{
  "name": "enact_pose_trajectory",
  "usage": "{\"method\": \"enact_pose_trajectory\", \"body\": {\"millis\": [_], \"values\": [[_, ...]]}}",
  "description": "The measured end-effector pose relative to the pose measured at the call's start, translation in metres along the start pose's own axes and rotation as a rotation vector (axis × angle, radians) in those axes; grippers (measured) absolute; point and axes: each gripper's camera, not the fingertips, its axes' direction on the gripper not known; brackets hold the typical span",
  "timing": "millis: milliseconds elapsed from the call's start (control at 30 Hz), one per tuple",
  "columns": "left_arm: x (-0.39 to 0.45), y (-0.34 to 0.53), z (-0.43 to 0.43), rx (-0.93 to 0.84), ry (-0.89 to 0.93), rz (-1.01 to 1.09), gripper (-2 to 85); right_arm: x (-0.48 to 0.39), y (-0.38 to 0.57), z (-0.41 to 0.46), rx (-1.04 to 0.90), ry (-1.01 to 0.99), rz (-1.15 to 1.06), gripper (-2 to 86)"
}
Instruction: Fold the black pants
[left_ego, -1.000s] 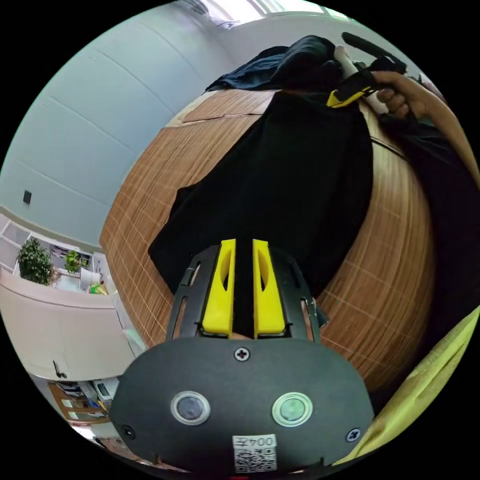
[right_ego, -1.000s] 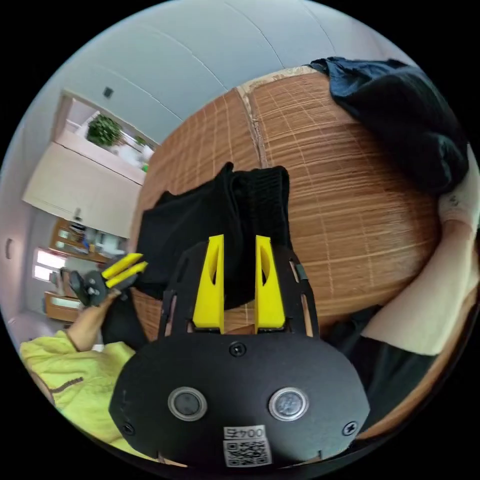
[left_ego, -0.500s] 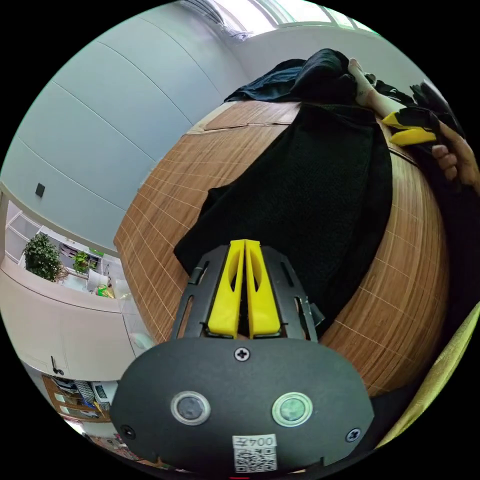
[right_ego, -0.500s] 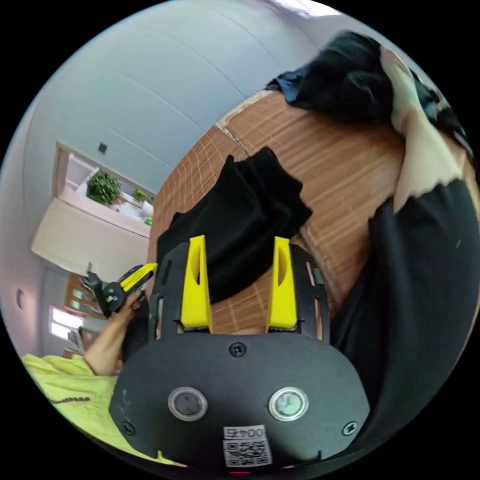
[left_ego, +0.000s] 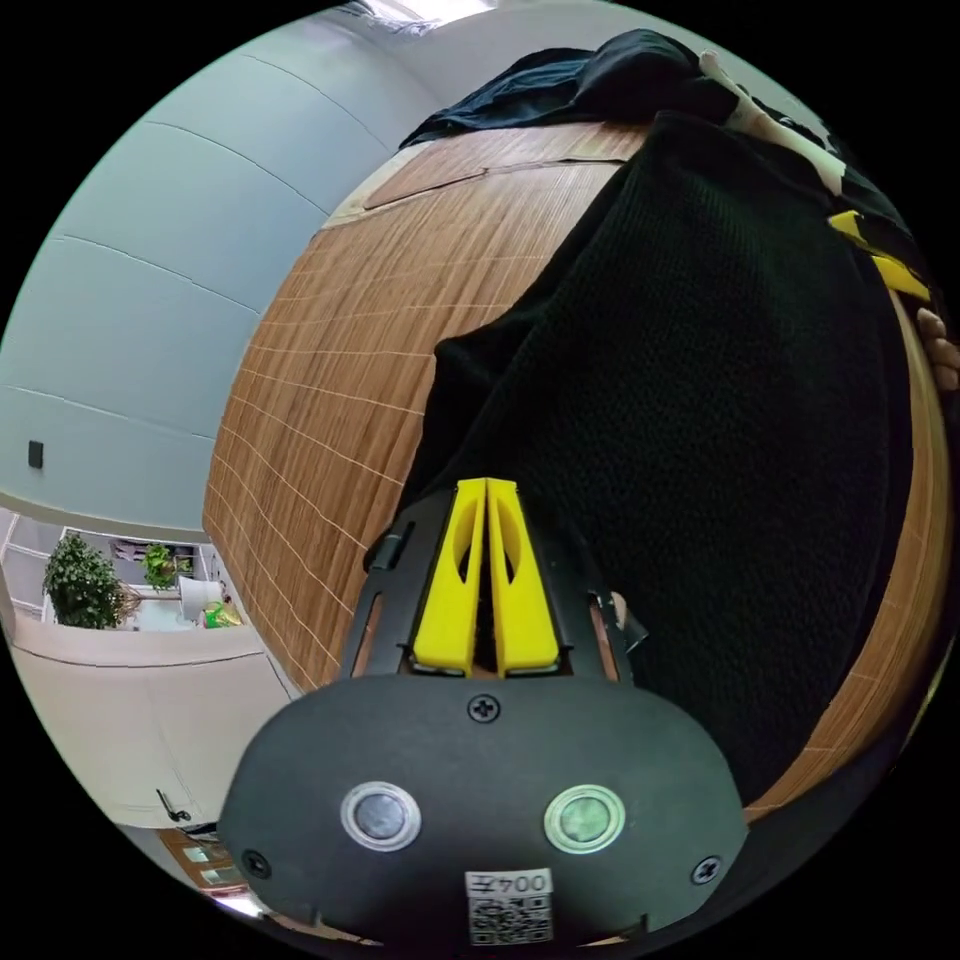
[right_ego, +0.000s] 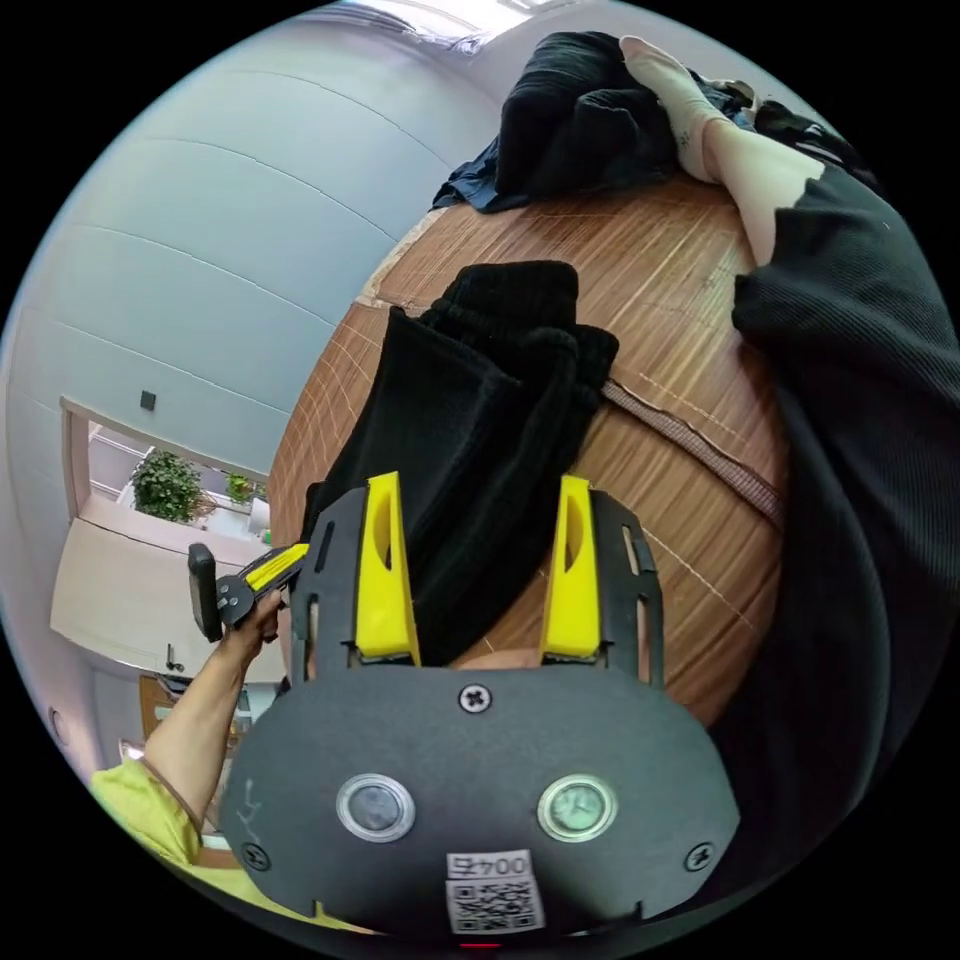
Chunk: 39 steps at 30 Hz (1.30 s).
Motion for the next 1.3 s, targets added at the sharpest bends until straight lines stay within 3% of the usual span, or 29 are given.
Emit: {"method": "enact_pose_trajectory", "body": {"millis": [200,467,567,700,800,967,1067,1200,1300], "values": [[-0.032,0.042,0.000,0.014,0.128,-0.243,0.1,-0.039,-0.014,0.019,-0.007,0.200,-0.095,10.5],[-0.021,0.129,-0.042,-0.057,0.216,-0.432,0.3,-0.109,-0.103,0.054,-0.113,0.169,-0.354,8.4],[0.005,0.159,-0.066,0.001,0.340,-0.555,0.3,-0.170,-0.145,0.094,-0.211,0.151,-0.533,8.8],[0.038,0.169,-0.100,0.115,0.323,-0.518,0.6,-0.271,-0.174,0.143,-0.345,0.169,-0.829,10.2],[0.031,0.182,-0.129,0.178,0.209,-0.441,0.6,-0.308,-0.175,0.107,-0.284,0.130,-0.932,8.6],[0.000,0.220,-0.127,0.153,0.287,-0.447,0.3,-0.271,-0.142,-0.001,-0.342,-0.008,-0.917,9.6],[-0.004,0.230,-0.109,0.091,0.354,-0.462,0.3,-0.215,-0.104,-0.073,-0.401,-0.037,-0.755,12.4],[0.003,0.222,-0.104,0.040,0.288,-0.421,0.2,-0.158,-0.031,-0.140,-0.402,-0.042,-0.543,10.8],[0.023,0.216,-0.111,0.047,0.139,-0.332,0.2,-0.162,0.007,-0.146,-0.473,0.026,-0.590,9.9]]}}
